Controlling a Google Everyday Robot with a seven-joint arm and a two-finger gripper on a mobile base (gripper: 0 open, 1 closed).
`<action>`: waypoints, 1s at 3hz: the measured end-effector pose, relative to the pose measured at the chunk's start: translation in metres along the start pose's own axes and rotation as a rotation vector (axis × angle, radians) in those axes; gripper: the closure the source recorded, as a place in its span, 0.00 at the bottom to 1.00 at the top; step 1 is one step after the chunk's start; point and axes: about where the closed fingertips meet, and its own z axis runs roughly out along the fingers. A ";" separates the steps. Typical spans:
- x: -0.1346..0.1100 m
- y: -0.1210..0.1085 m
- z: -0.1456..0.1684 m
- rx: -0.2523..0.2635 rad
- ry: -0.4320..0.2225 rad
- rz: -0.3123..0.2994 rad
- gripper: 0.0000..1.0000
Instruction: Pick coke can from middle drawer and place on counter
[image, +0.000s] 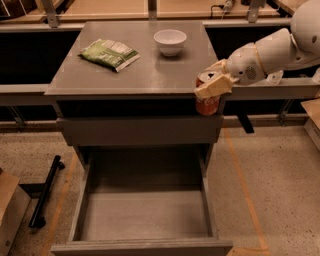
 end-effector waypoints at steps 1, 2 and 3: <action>-0.065 -0.017 -0.019 0.090 -0.155 -0.059 1.00; -0.095 -0.032 -0.026 0.153 -0.242 -0.053 1.00; -0.106 -0.062 -0.013 0.216 -0.282 -0.004 1.00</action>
Offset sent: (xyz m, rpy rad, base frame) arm 0.0598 0.0298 0.1312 0.2926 -0.2716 -0.1646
